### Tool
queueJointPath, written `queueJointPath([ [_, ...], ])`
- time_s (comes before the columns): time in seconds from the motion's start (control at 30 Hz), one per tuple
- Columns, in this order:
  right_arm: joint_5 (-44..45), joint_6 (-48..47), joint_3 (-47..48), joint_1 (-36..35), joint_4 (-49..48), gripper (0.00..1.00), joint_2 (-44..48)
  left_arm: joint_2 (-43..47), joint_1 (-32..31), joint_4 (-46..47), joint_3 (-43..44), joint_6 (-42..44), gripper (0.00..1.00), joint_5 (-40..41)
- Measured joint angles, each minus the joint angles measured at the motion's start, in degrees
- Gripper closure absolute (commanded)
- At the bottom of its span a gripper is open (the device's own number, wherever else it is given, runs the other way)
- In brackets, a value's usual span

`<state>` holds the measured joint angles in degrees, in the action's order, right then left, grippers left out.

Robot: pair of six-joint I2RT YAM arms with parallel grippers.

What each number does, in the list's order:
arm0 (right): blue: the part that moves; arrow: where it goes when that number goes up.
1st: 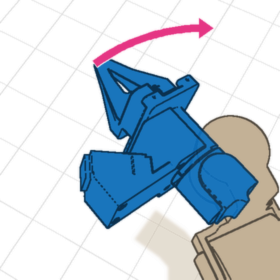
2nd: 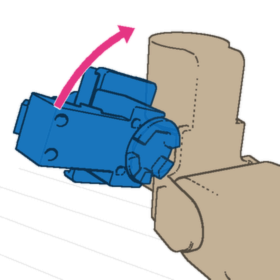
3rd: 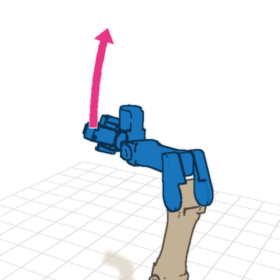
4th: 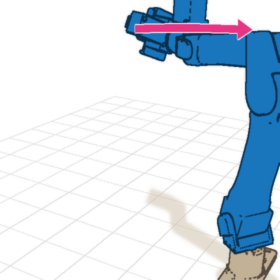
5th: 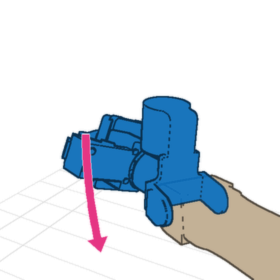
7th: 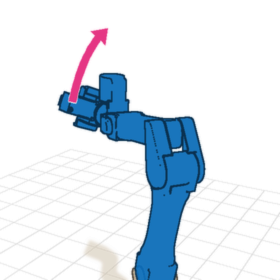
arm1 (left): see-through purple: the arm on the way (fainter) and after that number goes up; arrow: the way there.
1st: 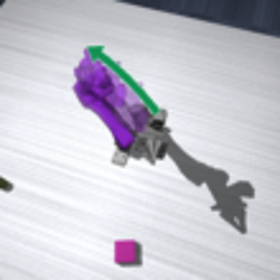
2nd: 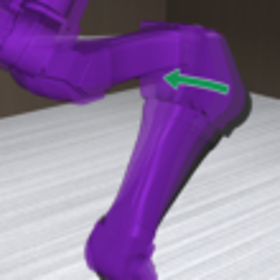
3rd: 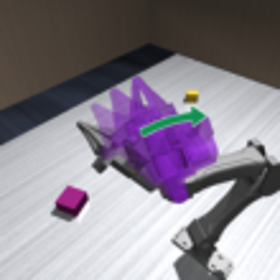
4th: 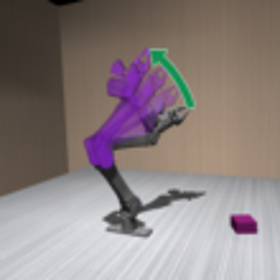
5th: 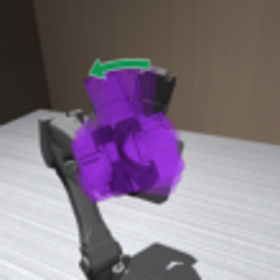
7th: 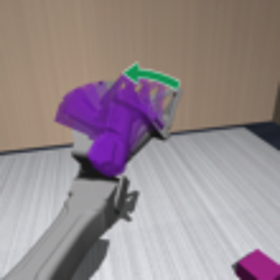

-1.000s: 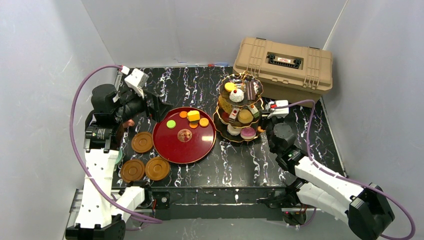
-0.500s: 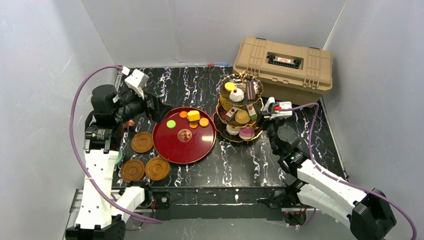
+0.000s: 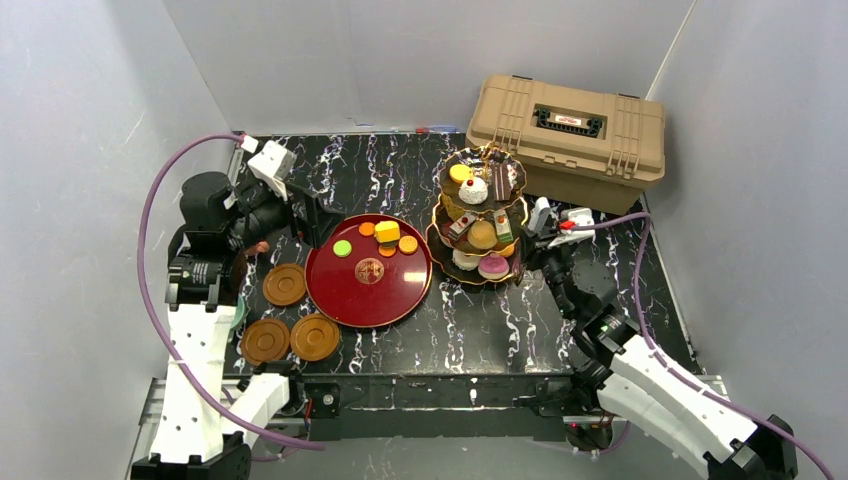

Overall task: Serve the afternoon tea
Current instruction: Pick up the desert from the tray.

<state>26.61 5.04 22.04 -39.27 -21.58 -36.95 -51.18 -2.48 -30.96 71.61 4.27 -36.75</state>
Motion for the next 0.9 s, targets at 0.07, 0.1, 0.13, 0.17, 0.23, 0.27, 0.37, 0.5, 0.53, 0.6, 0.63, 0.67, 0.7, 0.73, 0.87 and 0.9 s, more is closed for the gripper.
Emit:
queueJointPath([
  [0.07, -3.26, 0.87, 0.83, 0.02, 2.05, 0.85, 0.63, 0.17, 0.00, 0.00, 0.00, 0.00, 0.07, 0.00],
  [0.1, -5.18, 1.51, 1.22, 0.02, 2.51, 0.85, 0.55, 0.22, 0.00, 0.00, 0.00, 0.00, 0.07, 0.00],
  [0.13, -7.21, 2.32, 1.57, 0.02, 2.84, 0.85, 0.24, 0.22, 0.00, -0.02, 0.00, 0.00, 0.07, 0.00],
  [0.17, -9.31, 3.13, 1.95, 0.02, 3.04, 0.85, -0.31, 0.22, 0.00, -0.02, 0.00, 0.00, 0.07, 0.02],
  [0.23, -12.83, 4.87, 2.86, -0.11, 2.97, 0.86, -2.43, 0.22, 0.00, -0.22, 0.00, 0.00, 0.07, 0.04],
  [0.27, -14.45, 5.62, 3.61, -0.42, 2.51, 0.86, -4.26, 0.22, 0.00, -0.42, 0.00, -0.02, 0.07, 0.11],
  [0.37, -16.83, 6.14, 7.41, -3.74, 0.17, 0.87, -12.15, 0.22, 0.00, -0.68, -0.02, -0.28, 0.07, 0.39],
  [0.5, -16.74, 2.73, 16.59, -13.88, -3.63, 0.86, -27.23, 0.15, 0.00, -1.20, -0.48, -0.87, 0.06, 1.99],
  [0.53, -16.70, 1.95, 18.80, -15.65, -4.68, 0.84, -30.45, -0.04, 0.00, -1.62, -0.63, -0.94, 0.05, 2.69],
  [0.6, -17.16, 0.35, 23.93, -18.95, -7.98, 0.83, -38.05, -0.70, 0.09, -2.62, -0.66, -1.14, 0.05, 4.11],
  [0.63, -17.44, -0.33, 26.12, -19.89, -9.75, 0.81, -41.51, -1.49, 0.35, -3.28, -0.63, -1.36, 0.05, 5.07],
  [0.67, -17.68, -0.85, 28.33, -20.44, -11.39, 0.79, -44.83, -2.27, 0.92, -3.91, -0.63, -1.55, 0.05, 5.84],
  [0.7, -17.88, -1.11, 30.18, -20.65, -12.55, 0.79, -47.52, -3.04, 1.92, -4.46, -0.59, -1.79, 0.05, 6.27],
  [0.73, -18.05, -1.49, 33.27, -20.74, -14.14, 0.79, -51.49, -4.22, 3.50, -5.27, -0.37, -2.05, 0.05, 6.67],
  [0.87, -18.86, -2.29, 44.37, -20.74, -18.64, 0.77, -64.92, -9.73, 12.04, -7.52, 1.07, -2.99, 0.07, 7.52],
  [0.9, -19.17, -2.34, 47.30, -20.74, -19.32, 0.76, -68.26, -11.08, 13.99, -7.93, 1.42, -3.06, 0.06, 7.72],
])
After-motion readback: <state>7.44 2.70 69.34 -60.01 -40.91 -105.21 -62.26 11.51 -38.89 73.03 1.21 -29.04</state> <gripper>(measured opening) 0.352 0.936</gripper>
